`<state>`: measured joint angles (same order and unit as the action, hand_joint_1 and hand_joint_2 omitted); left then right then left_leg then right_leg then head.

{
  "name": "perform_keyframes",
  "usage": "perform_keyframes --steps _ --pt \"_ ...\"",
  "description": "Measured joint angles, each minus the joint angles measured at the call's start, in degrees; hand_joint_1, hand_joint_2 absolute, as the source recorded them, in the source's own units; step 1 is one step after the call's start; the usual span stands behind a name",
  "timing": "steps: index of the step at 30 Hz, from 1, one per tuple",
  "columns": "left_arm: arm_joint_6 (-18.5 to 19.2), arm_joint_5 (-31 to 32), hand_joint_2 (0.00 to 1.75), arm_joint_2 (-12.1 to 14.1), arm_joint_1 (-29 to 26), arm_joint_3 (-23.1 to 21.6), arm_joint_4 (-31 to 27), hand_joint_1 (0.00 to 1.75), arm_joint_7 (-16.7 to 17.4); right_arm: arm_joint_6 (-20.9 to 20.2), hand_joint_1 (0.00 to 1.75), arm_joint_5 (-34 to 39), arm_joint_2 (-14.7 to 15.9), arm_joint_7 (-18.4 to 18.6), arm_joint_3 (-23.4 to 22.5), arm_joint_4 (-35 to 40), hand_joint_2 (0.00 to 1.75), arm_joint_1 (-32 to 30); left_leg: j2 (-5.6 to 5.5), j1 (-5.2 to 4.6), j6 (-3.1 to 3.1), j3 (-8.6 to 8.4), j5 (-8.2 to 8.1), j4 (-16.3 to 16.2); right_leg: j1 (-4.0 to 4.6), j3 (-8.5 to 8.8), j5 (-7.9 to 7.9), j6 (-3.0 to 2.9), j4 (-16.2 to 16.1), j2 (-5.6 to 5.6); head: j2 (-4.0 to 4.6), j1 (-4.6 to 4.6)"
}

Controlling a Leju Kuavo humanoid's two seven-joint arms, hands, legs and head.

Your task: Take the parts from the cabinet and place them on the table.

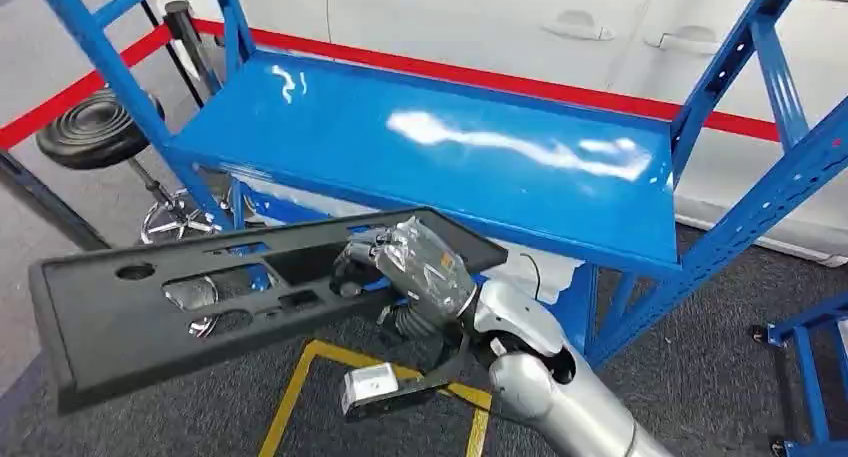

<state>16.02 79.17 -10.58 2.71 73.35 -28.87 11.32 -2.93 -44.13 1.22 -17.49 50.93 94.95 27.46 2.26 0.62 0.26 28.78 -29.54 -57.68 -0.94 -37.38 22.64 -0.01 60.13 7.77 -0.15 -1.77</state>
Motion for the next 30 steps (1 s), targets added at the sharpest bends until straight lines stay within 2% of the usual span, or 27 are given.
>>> perform_keyframes --steps 1,2,3,4,5,6,7,8,10,11,12,13,15,16,17,18,19,20,21,22,23,24,25,26,27,28,30 --pt "0.1 0.0 1.75 0.0 -0.2 0.0 -0.1 0.00 0.0 0.0 1.75 0.0 0.0 0.4 -0.2 -0.4 1.75 0.3 -0.53 0.32 -0.81 0.37 0.93 0.6 -0.11 -0.32 -0.16 0.47 0.0 0.08 0.00 0.02" --pt "0.3 0.2 1.75 -0.1 -0.1 0.0 -0.1 0.00 0.0 0.1 1.75 0.0 0.0 0.7 -0.6 -0.9 1.75 0.6 -0.77 0.40 -1.22 0.87 1.69 0.6 -0.47 -0.95 2.01 0.97 1.1 -3.00 0.00 -0.02" --pt "0.5 0.2 1.75 -0.1 -0.1 0.0 -0.3 0.00 0.0 0.3 1.75 0.0 0.0 1.0 -1.2 -1.3 1.75 0.7 -1.12 0.39 -1.84 1.72 2.43 0.6 -0.47 -1.72 5.69 0.97 3.7 -5.50 0.00 0.04" --pt "0.6 0.5 1.75 -0.1 -0.1 0.0 -0.6 0.00 0.0 0.4 1.75 0.1 0.1 1.3 -1.9 -1.7 1.75 1.0 -1.60 0.34 -2.13 2.58 3.14 0.5 -0.32 -2.68 9.13 0.92 7.4 -6.68 0.00 0.04" --pt "0.8 0.7 1.75 -0.2 -0.1 0.0 -0.7 0.00 -0.2 0.4 1.75 0.2 0.1 1.7 -2.7 -2.4 1.75 1.3 -2.21 0.12 -2.34 3.56 3.94 0.5 -0.15 -3.75 11.95 0.88 12.1 -7.33 0.00 0.05" --pt "1.0 0.8 1.75 -0.2 -0.2 0.0 -0.9 0.00 -0.2 0.4 1.75 0.4 0.1 1.9 -3.6 -2.9 1.75 1.7 -2.85 -0.11 -2.46 4.48 4.56 0.4 -0.06 -4.32 12.97 0.75 15.3 -7.50 0.00 0.04" --pt "1.1 0.9 1.75 -0.2 -0.2 0.0 -1.0 0.00 -0.3 0.3 1.75 0.6 0.1 2.0 -4.5 -3.4 1.75 2.1 -3.69 -0.36 -2.49 5.53 5.25 0.2 0.14 -3.94 12.40 0.44 16.7 -7.54 0.00 0.02" --pt "1.3 1.1 1.75 -0.2 -0.3 0.0 -1.1 0.00 -0.3 0.3 1.75 0.7 0.1 2.1 -5.3 -3.8 1.75 2.5 -4.37 -0.54 -2.52 6.44 5.78 0.0 0.34 -2.43 10.78 0.04 15.6 -7.61 0.00 0.04" --pt "1.3 1.2 1.75 -0.3 -0.4 0.0 -1.2 0.00 -0.4 0.3 1.75 1.0 0.1 2.1 -6.6 -4.2 1.75 3.2 -5.84 -0.88 -2.47 7.96 6.70 -0.6 0.89 3.22 7.12 -1.15 8.2 -8.49 0.00 0.04" --pt "1.3 1.2 1.75 -0.6 -0.3 0.0 -1.2 0.00 -0.4 0.3 1.75 1.0 0.0 2.1 -7.1 -4.4 1.75 3.6 -6.42 -0.90 -2.39 8.49 7.18 -0.8 1.20 6.76 6.88 -2.11 3.1 -10.67 0.00 0.00" --pt "1.5 1.2 1.75 -0.9 -0.3 0.0 -1.3 0.00 -0.4 0.3 1.75 1.0 -0.1 2.1 -7.4 -4.4 1.75 3.9 -7.03 -1.26 -2.09 9.14 7.63 -1.0 0.97 8.79 8.46 -2.84 -0.7 -12.66 0.00 -0.02" --pt "1.4 1.2 1.75 -0.9 -0.3 0.0 -1.5 0.00 -0.4 0.3 1.75 1.1 -0.1 2.1 -7.7 -4.5 1.75 3.9 -7.46 -0.91 -1.79 9.16 8.26 -0.8 0.97 8.57 8.02 -2.26 -0.6 -12.09 0.00 0.02" --pt "1.4 1.2 1.75 -0.9 -0.5 0.0 -1.6 0.00 -0.4 0.3 1.75 1.1 -0.2 2.1 -7.9 -4.9 1.75 4.3 -8.72 -0.65 -1.05 9.43 9.48 -0.3 1.39 8.27 7.40 -2.40 -1.0 -11.02 0.00 0.00" --pt "1.4 1.2 1.75 -0.9 -0.8 0.0 -1.7 0.00 -0.4 0.3 1.75 1.0 -0.4 2.1 -8.0 -4.9 1.75 4.3 -9.50 -1.21 -0.60 9.81 10.12 0.0 0.87 8.03 6.58 -2.58 -1.8 -10.24 0.00 0.00" --pt "1.5 1.2 1.75 -0.7 -0.8 0.0 -1.9 0.00 -0.5 0.2 1.75 1.1 -0.5 2.1 -8.1 -5.1 1.75 4.5 -7.60 -1.09 -0.57 10.22 8.64 -0.8 0.56 7.82 5.74 -2.54 -2.3 -8.92 0.00 0.04" --pt "1.5 1.2 1.75 -0.8 -0.7 0.0 -1.9 0.00 -0.5 0.2 1.75 1.1 -0.7 2.1 -8.2 -5.3 1.75 4.6 -5.34 -1.03 -0.32 11.19 5.35 -3.1 0.43 7.18 5.15 -3.04 -2.5 -8.53 0.00 -0.31" --pt "1.5 1.2 1.75 -0.8 -0.5 0.0 -2.0 0.00 -0.5 0.3 1.75 1.1 -0.8 2.1 -8.2 -5.3 1.75 4.6 -4.02 -0.81 0.05 12.24 1.98 -6.7 0.46 6.54 4.62 -3.12 -2.5 -7.76 0.00 -0.31" --pt "1.5 1.2 1.75 -0.8 -0.5 0.0 -2.0 0.00 -0.5 0.3 1.75 0.9 -0.8 2.3 -8.4 -5.4 1.75 4.6 -3.31 -0.42 0.48 13.38 -0.94 -11.1 0.48 5.88 4.14 -3.05 -2.4 -6.90 0.00 -0.28" --pt "1.5 1.2 1.75 -0.8 -0.6 0.0 -2.0 0.00 -0.5 0.3 1.75 0.9 -0.8 2.6 -8.5 -5.6 1.75 4.6 -3.03 -0.03 0.92 14.19 -2.50 -14.9 0.47 5.16 3.68 -2.97 -2.3 -6.06 0.00 -0.28" --pt "1.6 1.4 1.75 -0.8 -0.6 0.0 -2.0 0.00 -0.5 0.3 1.75 0.9 -0.8 2.8 -8.8 -5.8 1.75 4.6 -2.83 0.36 1.36 14.37 -2.23 -17.5 0.41 4.32 3.21 -2.79 -2.1 -5.20 0.00 -0.31" --pt "1.7 1.5 1.75 -0.8 -0.5 0.0 -2.0 0.00 -0.5 0.3 1.75 0.9 -0.8 3.1 -9.1 -5.8 1.75 4.8 -2.64 0.77 1.80 13.43 -0.44 -17.6 0.29 3.39 2.87 -2.51 -1.7 -4.30 0.00 -0.28" --pt "1.8 1.8 1.75 -0.8 -0.5 0.0 -2.1 0.00 -0.5 0.2 1.75 0.9 -0.8 3.4 -9.5 -5.9 1.75 5.1 -2.39 1.13 2.18 11.32 1.86 -15.5 0.13 2.46 2.60 -2.23 -1.2 -3.46 0.00 -0.31" --pt "1.9 1.8 1.75 -0.8 -0.5 0.0 -2.4 0.00 -0.5 0.0 1.75 1.0 -0.9 3.6 -10.0 -6.0 1.75 5.6 -1.69 1.44 2.56 8.09 3.45 -11.5 -0.04 1.59 2.40 -1.92 -0.6 -2.74 0.00 -0.31" --pt "2.1 2.0 1.75 -0.8 -0.5 0.0 -2.6 0.00 -0.5 -0.2 1.75 1.0 -1.0 3.7 -10.5 -6.0 1.75 6.0 -0.21 1.68 2.83 4.34 3.49 -6.7 -0.16 0.95 2.23 -1.63 0.1 -2.20 0.00 -0.31" --pt "2.4 2.1 1.75 -1.0 -0.4 0.0 -2.6 0.00 -0.5 -0.3 1.75 0.9 -1.2 3.7 -10.8 -6.0 1.75 6.5 1.42 1.09 3.18 1.60 0.78 -2.4 0.06 0.37 2.08 -1.28 0.4 -1.75 0.00 -0.46" --pt "2.6 2.4 1.75 -0.9 -0.4 0.0 -3.0 0.00 -0.4 -0.3 1.75 0.8 -1.2 3.8 -11.2 -6.0 1.75 6.8 0.89 0.59 1.60 1.73 0.91 -1.6 0.09 0.31 1.76 -0.79 0.6 -1.26 0.00 -0.15" --pt "3.2 2.6 1.75 -0.9 -0.8 0.0 -3.5 0.00 -0.5 -0.5 1.75 0.4 -1.2 3.8 -11.2 -6.1 1.75 7.2 0.01 0.21 0.53 2.91 1.52 -1.5 0.05 0.41 0.75 0.10 0.1 -0.20 0.00 -0.11"
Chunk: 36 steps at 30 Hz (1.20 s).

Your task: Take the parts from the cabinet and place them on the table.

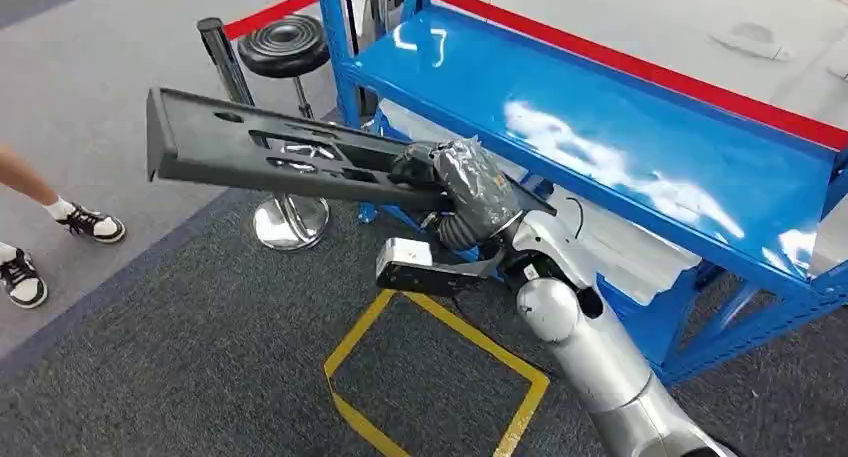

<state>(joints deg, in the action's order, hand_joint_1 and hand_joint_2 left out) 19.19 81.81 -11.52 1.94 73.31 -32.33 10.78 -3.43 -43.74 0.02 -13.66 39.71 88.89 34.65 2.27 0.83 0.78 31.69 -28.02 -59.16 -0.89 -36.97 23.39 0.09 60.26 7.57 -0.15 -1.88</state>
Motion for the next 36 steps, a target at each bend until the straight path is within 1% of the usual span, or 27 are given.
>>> perform_keyframes --steps 1,2,3,4,6,7,8,10,11,12,13,16,17,18,19,20,22,23,24,26,27,28,29,32,34,35,36 --pt "0.4 0.2 1.75 0.0 -0.1 0.0 -0.2 0.00 -0.2 -0.1 1.75 -0.2 0.0 0.1 0.0 -0.1 1.75 0.0 -0.56 -0.05 -0.76 0.32 0.34 0.5 -0.05 0.02 -0.22 0.56 -0.3 0.68 0.00 -0.02" --pt "0.7 0.4 1.75 -0.1 -0.3 0.0 -0.5 0.00 -0.5 -0.1 1.75 -0.3 0.1 0.2 -0.2 -0.2 1.75 0.1 -0.99 0.41 -1.68 0.12 1.10 1.1 -0.45 -0.29 0.37 0.99 0.2 -0.65 0.00 0.02" --pt "1.1 0.4 1.75 -0.2 -0.3 0.0 -0.8 0.00 -1.0 -0.1 1.75 -0.4 0.1 0.3 -0.3 -0.3 1.75 0.0 -1.38 0.28 -2.18 0.64 1.66 1.3 -0.51 -0.89 2.79 1.07 1.7 -3.56 0.00 -0.02" --pt "1.4 0.4 1.75 -0.2 -0.4 0.0 -1.1 0.00 -1.6 -0.1 1.75 -0.4 0.1 0.4 -0.4 -0.3 1.75 0.1 -1.72 0.25 -2.74 1.39 2.37 1.3 -0.52 -2.09 6.36 0.91 5.2 -5.66 0.00 0.02" --pt "1.9 0.6 1.75 -0.2 -0.6 0.0 -1.6 0.00 -2.1 -0.1 1.75 -0.6 0.5 0.5 -0.7 -0.4 1.75 0.0 -2.74 -0.08 -3.10 2.69 3.37 1.2 -0.21 -4.42 11.07 0.78 13.2 -7.21 0.00 0.00" --pt "2.1 0.6 1.75 -0.3 -0.7 0.0 -1.7 0.00 -2.3 -0.1 1.75 -0.7 0.7 0.6 -0.8 -0.5 1.75 -0.2 -3.48 -0.33 -3.22 3.40 3.85 1.1 -0.13 -4.94 11.73 0.62 15.9 -7.41 0.00 0.00" --pt "2.4 0.8 1.75 -0.3 -0.8 0.0 -1.9 0.00 -2.3 -0.1 1.75 -0.9 0.7 0.6 -0.8 -0.7 1.75 -0.3 -4.26 -0.53 -3.21 4.04 4.30 1.0 0.05 -4.12 11.06 0.34 15.8 -7.47 0.00 0.00" --pt "2.8 1.2 1.75 -0.5 -1.0 0.0 -2.1 0.00 -2.3 0.0 1.75 -1.2 0.8 0.7 -0.8 -0.7 1.75 -0.4 -5.79 -0.82 -3.10 4.95 4.95 0.7 0.46 1.25 7.45 -0.61 8.4 -7.89 0.00 0.00" --pt "2.9 1.2 1.75 -0.6 -1.0 0.0 -2.2 0.00 -2.3 0.0 1.75 -1.3 0.8 0.8 -0.8 -0.7 1.75 -0.3 -6.46 -0.91 -3.03 5.16 5.21 0.6 0.79 4.62 5.93 -1.29 3.3 -9.25 0.00 -0.02" --pt "3.0 1.5 1.75 -0.8 -1.0 0.0 -2.3 0.00 -2.3 0.0 1.75 -1.3 0.8 0.8 -0.9 -0.7 1.75 -0.2 -6.94 -0.75 -2.85 5.45 5.54 0.6 0.81 6.55 6.87 -2.17 -0.4 -11.76 0.00 -0.04" --pt "3.0 1.6 1.75 -1.0 -1.0 0.0 -2.5 0.00 -2.3 0.0 1.75 -1.3 0.8 0.8 -0.9 -0.7 1.75 -0.4 -7.41 -0.94 -2.46 5.69 5.96 0.6 0.77 6.80 6.04 -1.79 -0.8 -11.84 0.00 -0.15" --pt "3.0 1.6 1.75 -1.0 -1.4 0.0 -2.8 0.00 -2.3 0.0 1.75 -1.4 0.9 0.9 -1.0 -0.7 1.75 -0.3 -9.18 -0.55 -1.31 6.04 7.06 1.0 1.20 6.67 5.58 -1.85 -1.4 -10.31 0.00 0.13" --pt "3.0 1.6 1.75 -0.9 -1.4 0.0 -3.0 0.00 -2.3 0.0 1.75 -1.5 0.9 0.9 -1.0 -0.7 1.75 -0.3 -8.64 -0.79 -1.29 6.34 6.92 0.7 0.23 6.89 4.94 -1.96 -2.3 -9.45 0.00 0.17" --pt "3.0 1.7 1.75 -0.9 -1.4 0.0 -3.0 0.00 -2.3 0.0 1.75 -1.5 0.9 1.0 -1.0 -0.7 1.75 -0.3 -6.19 -0.89 -0.94 6.93 5.56 -0.5 0.32 6.90 4.68 -2.20 -2.6 -8.69 0.00 -0.04" --pt "3.0 1.7 1.75 -0.9 -1.3 0.0 -3.0 0.00 -2.3 0.1 1.75 -1.5 0.8 1.0 -1.0 -0.7 1.75 -0.2 -4.51 -0.73 -0.65 8.32 3.01 -3.8 0.33 6.70 4.51 -2.44 -2.7 -8.03 0.00 -0.15" --pt "3.0 1.6 1.75 -0.8 -1.3 0.0 -3.0 0.00 -2.3 0.1 1.75 -1.7 0.7 1.2 -1.0 -0.7 1.75 -0.2 -3.54 -0.48 -0.22 10.16 0.44 -8.3 0.37 6.49 4.44 -2.49 -2.6 -7.21 0.00 -0.15" --pt "3.0 1.5 1.75 -0.4 -1.3 0.0 -3.0 0.00 -2.2 0.2 1.75 -2.5 0.1 1.3 -1.0 -1.1 1.75 -0.7 -2.95 0.04 0.55 13.04 -2.53 -16.0 0.38 6.14 4.37 -2.41 -2.5 -5.49 0.00 -0.15" --pt "3.0 1.5 1.75 -0.3 -1.3 0.0 -3.0 0.00 -2.2 0.3 1.75 -2.7 -0.2 1.3 -1.0 -1.4 1.75 -1.0 -2.76 0.32 0.83 12.82 -2.04 -16.4 0.35 6.03 4.32 -2.34 -2.4 -4.65 0.00 -0.13" --pt "3.0 1.5 1.75 0.1 -1.3 0.0 -3.0 0.00 -2.2 0.4 1.75 -2.9 -0.5 1.3 -1.0 -1.6 1.75 -1.1 -2.52 0.52 1.06 11.34 -0.61 -14.3 0.32 5.94 4.34 -2.31 -2.3 -3.89 0.00 -0.15" --pt "2.9 1.4 1.75 0.7 -1.3 0.0 -3.0 0.00 -2.2 0.7 1.75 -3.1 -0.9 1.3 -1.0 -1.9 1.75 -1.0 -1.21 0.65 1.18 5.39 3.43 -4.8 0.18 5.87 4.64 -1.85 -1.9 -2.42 0.00 -0.15" --pt "2.4 1.2 1.75 0.8 -1.3 0.0 -3.0 0.00 -2.3 0.8 1.75 -3.1 -1.2 1.2 -1.0 -2.1 1.75 -1.0 1.55 0.43 1.04 3.00 3.11 0.1 0.29 5.85 4.89 -1.48 -1.7 -1.75 0.00 -0.15" --pt "1.9 1.0 1.75 1.4 -1.3 0.1 -2.7 0.00 -2.3 1.0 1.75 -3.3 -1.5 1.0 -1.0 -2.2 1.75 -0.9 1.80 -0.37 0.21 2.48 3.33 0.1 0.62 5.64 4.91 -1.27 -1.6 -1.28 0.00 -0.13" --pt "1.0 0.9 1.75 2.1 -1.3 0.1 -2.0 0.00 -2.2 1.1 1.75 -3.7 -2.4 0.9 -0.9 -2.7 1.75 -0.8 1.41 -0.48 -0.44 3.00 3.55 0.0 0.72 5.88 4.99 -1.02 -1.6 -0.79 0.00 0.00" --pt "-1.2 1.0 1.75 5.4 -1.2 0.1 1.8 0.00 -1.7 2.2 1.75 -4.7 -5.9 0.9 -0.1 -5.1 1.75 0.3 -0.18 -0.21 -1.56 3.04 3.47 1.2 0.88 5.84 5.31 -0.15 -1.5 0.40 0.00 0.00" --pt "-2.0 1.5 1.75 6.6 -0.8 0.1 3.8 0.00 -1.4 2.8 1.75 -4.8 -7.2 0.9 0.5 -6.2 1.75 0.9 -1.37 0.07 -2.34 3.01 3.94 1.5 0.28 4.28 8.41 0.09 2.5 -5.51 0.00 0.02" --pt "-2.2 1.6 1.75 7.1 -0.5 0.1 4.6 0.00 -1.4 3.0 1.75 -4.8 -7.3 0.9 0.7 -6.5 1.75 1.2 -2.02 0.07 -2.53 3.11 4.02 1.5 0.20 2.41 10.73 0.09 6.8 -6.74 0.00 0.02" --pt "-2.6 1.7 1.75 7.6 -0.4 0.1 5.3 0.00 -1.5 3.1 1.75 -4.8 -7.3 1.0 0.7 -7.0 1.75 1.3 -2.81 0.04 -2.60 3.13 4.06 1.5 0.21 0.31 12.71 0.14 11.4 -7.22 0.00 0.00"
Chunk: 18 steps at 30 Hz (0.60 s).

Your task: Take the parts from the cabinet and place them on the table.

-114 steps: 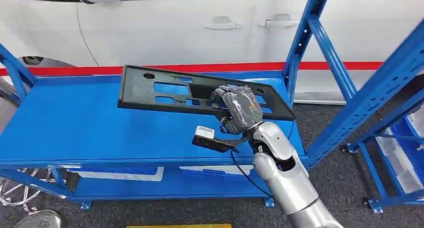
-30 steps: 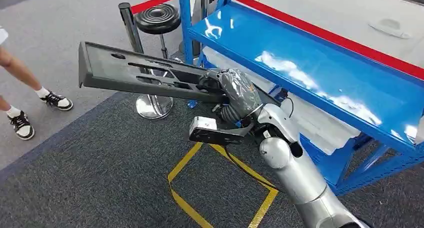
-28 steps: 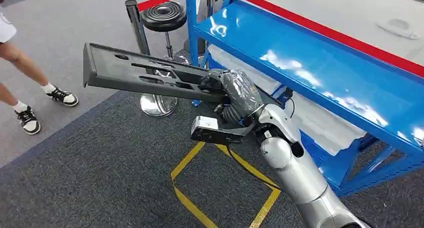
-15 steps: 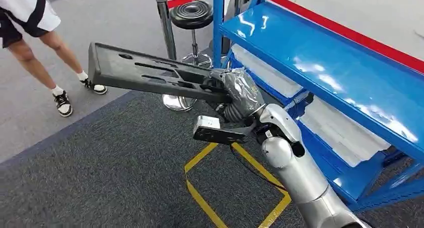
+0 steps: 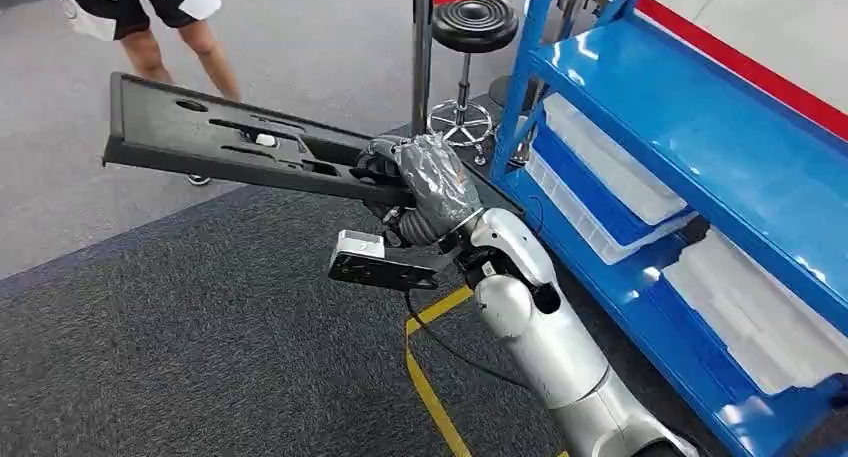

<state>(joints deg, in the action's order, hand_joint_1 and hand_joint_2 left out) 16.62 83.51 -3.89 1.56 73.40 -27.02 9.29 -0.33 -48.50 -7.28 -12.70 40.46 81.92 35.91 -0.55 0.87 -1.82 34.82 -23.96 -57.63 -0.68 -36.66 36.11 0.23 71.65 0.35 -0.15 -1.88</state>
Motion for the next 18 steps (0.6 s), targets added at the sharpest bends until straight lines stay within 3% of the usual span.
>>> perform_keyframes --steps 1,2,3,5,6,7,10,11,13,14,16,17,18 --pt "-0.2 0.2 1.75 0.2 0.0 0.0 0.5 0.00 -0.3 0.1 1.75 0.0 0.0 0.2 0.0 -0.6 1.75 0.0 -0.79 -0.08 -0.01 0.06 0.01 0.0 0.01 -1.89 1.16 0.06 3.8 -0.23 0.00 0.02" --pt "-0.5 0.5 1.75 0.5 0.0 0.0 1.0 0.00 -0.5 0.1 1.75 0.0 0.0 0.4 0.0 -1.0 1.75 -0.1 -1.63 -0.10 -0.01 0.10 0.01 -0.2 -0.01 -2.91 0.81 0.07 5.3 -0.27 0.00 0.00" --pt "-0.7 0.7 1.75 0.6 -0.2 0.0 1.5 0.00 -0.9 0.2 1.75 0.0 0.1 0.6 0.0 -1.2 1.75 -0.2 -2.38 -0.10 0.01 0.12 -0.02 -0.4 -0.01 -2.42 -1.04 0.03 3.8 -0.28 0.00 0.02" --pt "-0.5 1.4 1.75 -0.1 -0.3 0.0 1.7 0.00 -2.2 0.1 1.75 0.3 1.4 0.9 -0.2 -0.2 1.75 -0.3 -3.88 -0.09 0.24 0.12 -0.23 -0.9 -0.11 1.35 -6.84 -0.16 -5.1 -1.05 0.00 0.00" --pt "-0.2 1.5 1.75 -1.0 -0.3 -0.1 1.5 0.00 -2.9 0.0 1.75 0.6 2.7 0.9 -0.5 0.8 1.75 -0.7 -4.62 -0.07 0.35 0.28 -0.36 -1.1 -0.25 3.12 -8.94 -0.33 -9.6 -2.84 0.00 0.02" --pt "0.6 1.6 1.75 -1.8 -0.3 -0.1 0.9 0.00 -3.6 -0.3 1.75 0.9 4.3 0.9 -1.1 2.0 1.75 -1.1 -5.38 -0.41 0.66 0.66 -0.37 -1.6 -0.48 3.48 -8.28 -0.33 -10.8 -4.58 0.00 -0.04" --pt "2.3 1.6 1.75 -4.3 -1.1 0.0 -1.6 0.00 -4.4 -1.8 1.75 1.2 6.7 1.2 -3.0 4.9 1.75 -2.2 -6.94 0.17 1.72 1.49 0.21 -1.2 0.02 3.54 -8.08 -0.65 -11.3 -3.58 0.00 0.00" --pt "2.6 1.6 1.75 -4.6 -1.4 0.0 -2.3 0.00 -4.4 -2.0 1.75 1.3 6.9 1.3 -3.2 5.6 1.75 -2.4 -7.25 -0.07 2.07 1.61 0.31 -1.2 -0.47 3.67 -8.42 -1.14 -11.9 -3.13 0.00 0.02" --pt "3.2 1.6 1.75 -5.5 -1.3 0.0 -3.2 0.00 -4.3 -2.3 1.75 1.3 7.1 1.2 -3.5 6.6 1.75 -2.5 -1.87 -0.26 2.26 2.76 -1.83 -4.0 -0.58 4.10 -8.85 -1.83 -12.6 -2.04 0.00 -0.35" --pt "3.6 1.6 1.75 -5.9 -1.2 0.0 -3.8 0.00 -4.2 -2.3 1.75 1.3 7.3 1.2 -3.7 7.0 1.75 -2.5 -0.58 -0.14 2.52 4.68 -3.97 -8.0 -0.41 4.09 -8.82 -1.92 -12.6 -1.29 0.00 -0.31" --pt "4.4 1.6 1.75 -6.3 -0.9 0.0 -4.9 0.00 -3.8 -2.7 1.75 1.4 7.6 1.3 -3.8 7.2 1.75 -2.6 0.10 -0.07 2.85 8.93 -7.45 -16.7 -0.10 4.07 -8.69 -2.12 -12.6 0.49 0.00 -0.31" --pt "4.8 1.6 1.75 -6.6 -0.8 0.0 -5.5 0.00 -3.7 -2.8 1.75 1.4 7.7 1.3 -3.8 7.2 1.75 -2.6 0.16 -0.07 2.91 9.82 -7.59 -18.5 0.01 4.06 -8.64 -2.18 -12.6 1.27 0.00 -0.33" --pt "5.0 1.6 1.75 -6.7 -0.8 0.0 -6.0 0.00 -3.5 -2.8 1.75 1.5 7.7 1.3 -3.8 7.2 1.75 -2.6 0.19 -0.07 2.84 9.33 -6.56 -17.6 0.11 4.10 -8.59 -2.22 -12.6 1.97 0.00 -0.33"
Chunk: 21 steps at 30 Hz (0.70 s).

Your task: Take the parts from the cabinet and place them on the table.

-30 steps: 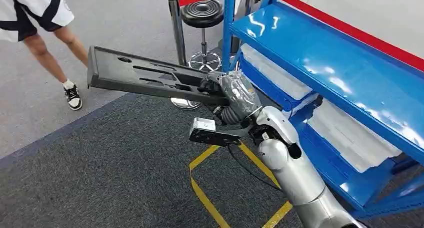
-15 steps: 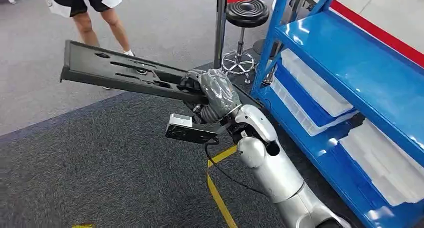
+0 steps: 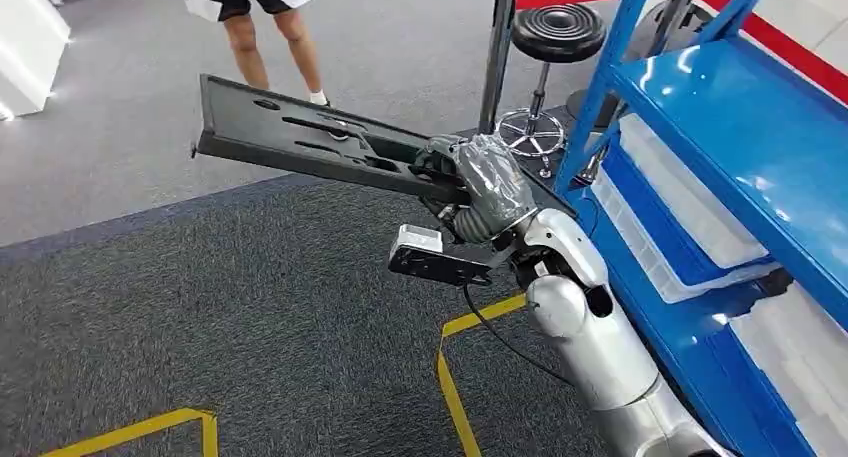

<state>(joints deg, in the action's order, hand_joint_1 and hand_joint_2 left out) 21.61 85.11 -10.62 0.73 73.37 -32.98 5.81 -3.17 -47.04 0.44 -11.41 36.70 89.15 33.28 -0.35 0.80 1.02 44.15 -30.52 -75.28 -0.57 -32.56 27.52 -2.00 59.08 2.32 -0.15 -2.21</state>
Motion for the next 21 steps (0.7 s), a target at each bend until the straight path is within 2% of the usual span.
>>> perform_keyframes --steps 1,2,3,4,6,7,8,9,10,11,12,13,14,15,16,17,18,19,20,21 --pt "0.2 0.0 1.75 -0.1 0.0 0.0 -0.5 0.00 0.3 0.0 1.75 0.1 0.0 0.0 0.0 0.0 1.75 0.0 0.09 -0.03 -0.20 -1.89 2.07 3.5 0.12 0.09 0.06 0.00 0.0 0.70 0.00 0.00" --pt "0.4 0.0 1.75 -0.2 0.0 0.0 -0.9 0.00 0.6 -0.1 1.75 0.2 -0.1 0.0 0.0 0.2 1.75 0.1 0.59 -0.15 -0.59 -4.97 4.68 9.0 0.25 0.24 0.19 0.06 0.0 1.38 0.00 0.00" --pt "0.5 0.0 1.75 -0.2 0.0 0.0 -1.4 0.00 0.7 -0.1 1.75 0.2 -0.3 0.1 0.0 0.2 1.75 0.2 2.45 -0.49 -1.23 -8.08 6.66 14.4 0.36 0.45 0.32 0.09 0.0 1.93 0.00 0.00" --pt "0.6 0.0 1.75 0.0 0.1 0.0 -1.7 0.00 1.0 -0.1 1.75 0.2 -0.7 0.2 0.0 0.2 1.75 0.3 5.10 -1.29 -1.89 -9.07 5.49 16.5 0.57 0.49 0.43 0.27 0.0 2.46 0.00 0.02" --pt "-0.3 -0.1 1.75 0.8 0.1 0.1 -1.5 0.00 1.0 0.4 1.75 -0.7 -2.0 0.2 0.0 -0.5 1.75 0.6 3.49 -1.61 -2.46 -8.79 6.02 16.8 0.75 0.38 0.51 0.67 0.0 3.46 0.00 0.02" --pt "-1.2 -0.1 1.75 1.8 0.1 0.1 -0.7 0.00 1.0 1.1 1.75 -1.4 -3.2 0.1 0.1 -1.5 1.75 0.8 2.92 -1.60 -2.53 -8.65 6.06 16.8 0.75 0.46 0.52 0.73 -0.1 4.00 0.02 0.04" --pt "-2.1 -0.1 1.75 3.2 0.2 0.1 0.5 0.00 1.0 1.9 1.75 -1.8 -4.8 0.0 0.2 -2.9 1.75 1.3 2.23 -1.60 -2.87 -8.77 6.33 17.3 0.78 0.66 0.51 1.00 -0.2 4.65 0.00 0.02" --pt "-2.8 -0.1 1.75 4.1 0.2 0.1 1.2 0.00 1.0 2.2 1.75 -2.1 -5.9 0.0 0.3 -3.7 1.75 1.6 1.61 -0.58 -3.20 -9.48 7.01 18.4 0.67 0.51 1.19 1.34 0.2 3.91 0.00 0.07" --pt "-3.5 -0.1 1.75 4.7 0.6 0.1 2.4 0.00 1.3 2.7 1.75 -2.2 -6.6 -0.2 0.5 -4.7 1.75 2.0 0.96 -0.77 -3.37 -9.61 7.26 18.9 0.43 0.01 2.30 1.49 1.9 0.91 0.00 0.07" --pt "-4.0 -0.1 1.75 5.7 0.9 0.1 3.4 0.00 1.6 2.9 1.75 -2.2 -7.3 -0.5 0.7 -5.5 1.75 2.5 0.57 -0.71 -3.71 -9.46 7.49 18.8 0.30 -1.66 4.48 1.50 5.5 -0.91 0.00 0.13" --pt "-4.3 -0.1 1.75 6.3 1.1 0.1 4.1 0.00 1.8 3.0 1.75 -2.1 -7.5 -0.6 0.9 -6.3 1.75 2.8 -0.15 -0.72 -3.73 -9.35 7.50 18.8 0.17 -3.64 6.56 1.67 9.8 -1.75 0.00 0.15" --pt "-4.4 0.0 1.75 6.6 1.3 0.1 4.9 0.00 2.1 3.0 1.75 -2.1 -7.7 -0.6 0.9 -7.0 1.75 2.8 -0.96 -0.71 -3.75 -9.30 7.52 18.8 0.02 -5.58 8.12 1.87 13.9 -2.08 0.00 0.13" --pt "-4.5 0.1 1.75 7.1 1.2 0.1 5.8 0.00 2.6 3.0 1.75 -2.1 -8.0 -0.6 0.9 -8.0 1.75 2.8 -1.79 -0.70 -3.75 -9.21 7.52 18.6 -0.19 -7.09 8.59 2.09 16.8 -2.20 0.00 0.15" --pt "-4.5 0.2 1.75 7.3 1.1 0.1 6.5 0.00 2.8 3.0 1.75 -2.1 -8.1 -0.7 0.9 -8.5 1.75 2.8 -2.53 -0.64 -3.72 -9.11 7.51 18.4 -0.39 -7.21 7.61 2.28 16.6 -2.19 0.00 0.13" --pt "-4.5 0.2 1.75 7.5 1.0 0.1 7.2 0.00 2.9 3.0 1.75 -2.1 -8.3 -0.7 0.9 -9.0 1.75 2.9 -3.29 -0.50 -3.57 -8.99 7.41 18.1 -0.66 -6.16 5.42 2.47 13.9 -2.21 0.00 0.13" --pt "-4.7 0.2 1.75 7.6 1.0 0.1 7.7 0.00 2.9 3.0 1.75 -2.1 -8.5 -0.7 0.9 -9.2 1.75 3.0 -4.07 -0.32 -3.25 -8.87 7.19 17.6 -0.92 -4.09 2.62 2.65 9.4 -2.45 0.00 0.15" --pt "-5.0 0.2 1.75 7.7 1.0 0.1 8.1 0.00 2.9 3.0 1.75 -2.1 -8.5 -0.7 0.9 -9.5 1.75 3.2 -4.77 -0.17 -2.81 -8.62 6.90 16.9 -1.28 -1.89 0.15 2.86 4.7 -3.57 0.00 0.13" --pt "-5.2 0.2 1.75 7.8 0.9 0.1 8.4 0.00 2.9 3.0 1.75 -2.1 -8.5 -0.8 0.9 -9.6 1.75 3.4 -5.27 0.07 -2.44 -8.10 6.70 16.4 -1.70 -1.02 0.95 2.92 2.9 -6.27 0.00 0.15" --pt "-5.2 0.2 1.75 7.8 1.1 0.1 8.6 0.00 2.6 3.1 1.75 -2.1 -8.5 -0.8 0.9 -9.6 1.75 3.4 -6.04 -0.28 -1.92 -7.25 6.55 15.3 -1.36 -1.04 0.98 2.77 1.8 -6.69 0.00 0.09" --pt "-5.2 0.2 1.75 7.8 1.1 0.1 8.9 0.00 2.3 3.1 1.75 -2.1 -8.5 -0.6 0.9 -9.6 1.75 3.3 -6.49 0.13 -1.41 -6.94 6.91 15.6 -1.19 -1.29 0.92 2.53 2.2 -6.15 0.00 0.09"
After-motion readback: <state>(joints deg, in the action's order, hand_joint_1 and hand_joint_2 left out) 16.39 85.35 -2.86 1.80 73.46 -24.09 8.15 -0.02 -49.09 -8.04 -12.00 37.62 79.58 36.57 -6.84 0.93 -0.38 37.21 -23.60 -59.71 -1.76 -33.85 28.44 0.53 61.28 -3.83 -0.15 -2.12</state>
